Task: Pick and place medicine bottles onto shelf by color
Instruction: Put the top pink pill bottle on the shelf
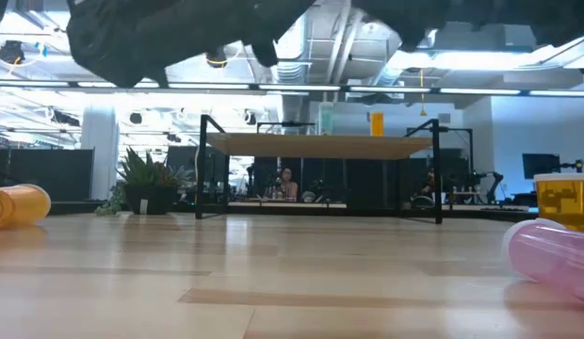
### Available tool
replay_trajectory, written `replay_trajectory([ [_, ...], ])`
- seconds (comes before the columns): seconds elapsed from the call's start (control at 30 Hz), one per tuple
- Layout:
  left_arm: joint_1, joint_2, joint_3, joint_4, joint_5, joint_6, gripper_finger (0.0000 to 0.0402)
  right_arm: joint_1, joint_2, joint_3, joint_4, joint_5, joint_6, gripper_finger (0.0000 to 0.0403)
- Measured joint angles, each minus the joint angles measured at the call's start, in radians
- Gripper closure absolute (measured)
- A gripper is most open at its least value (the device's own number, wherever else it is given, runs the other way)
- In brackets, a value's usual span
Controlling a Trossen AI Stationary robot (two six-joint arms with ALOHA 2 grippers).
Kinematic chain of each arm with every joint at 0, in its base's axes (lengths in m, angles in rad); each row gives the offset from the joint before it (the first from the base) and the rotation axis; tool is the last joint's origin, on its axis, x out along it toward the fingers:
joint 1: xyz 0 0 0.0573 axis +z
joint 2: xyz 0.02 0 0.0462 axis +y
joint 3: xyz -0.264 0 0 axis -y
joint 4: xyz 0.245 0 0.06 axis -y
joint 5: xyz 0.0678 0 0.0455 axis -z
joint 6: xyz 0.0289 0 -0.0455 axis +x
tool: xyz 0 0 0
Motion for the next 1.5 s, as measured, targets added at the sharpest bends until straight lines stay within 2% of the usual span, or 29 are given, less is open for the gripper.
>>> replay_trajectory([
  [0.17, 0.001, 0.000, 0.053, -0.004, -0.002, 0.036, 0.0310, -0.039, 0.000, 0.000, 0.138, -0.082, -0.037, 0.0202],
  [0.43, 0.001, 0.000, 0.107, -0.031, -0.002, 0.044, 0.0307, -0.052, 0.000, 0.021, 0.150, -0.085, -0.053, 0.0139],
  [0.6, 0.001, 0.000, 0.131, -0.065, -0.011, 0.048, 0.0306, -0.053, 0.000, 0.068, 0.147, -0.111, -0.048, 0.0119],
  [0.8, 0.001, 0.000, 0.137, -0.075, -0.013, 0.048, 0.0306, -0.065, 0.001, 0.113, 0.025, -0.137, 0.022, 0.0117],
  [1.27, 0.000, 0.000, 0.137, -0.101, -0.015, 0.047, 0.0306, -0.084, 0.144, 0.207, 0.023, -0.136, 0.043, 0.0118],
  [1.5, -0.002, 0.001, 0.137, -0.104, -0.012, 0.044, 0.0306, -0.084, 0.163, 0.219, 0.035, -0.136, 0.025, 0.0146],
])
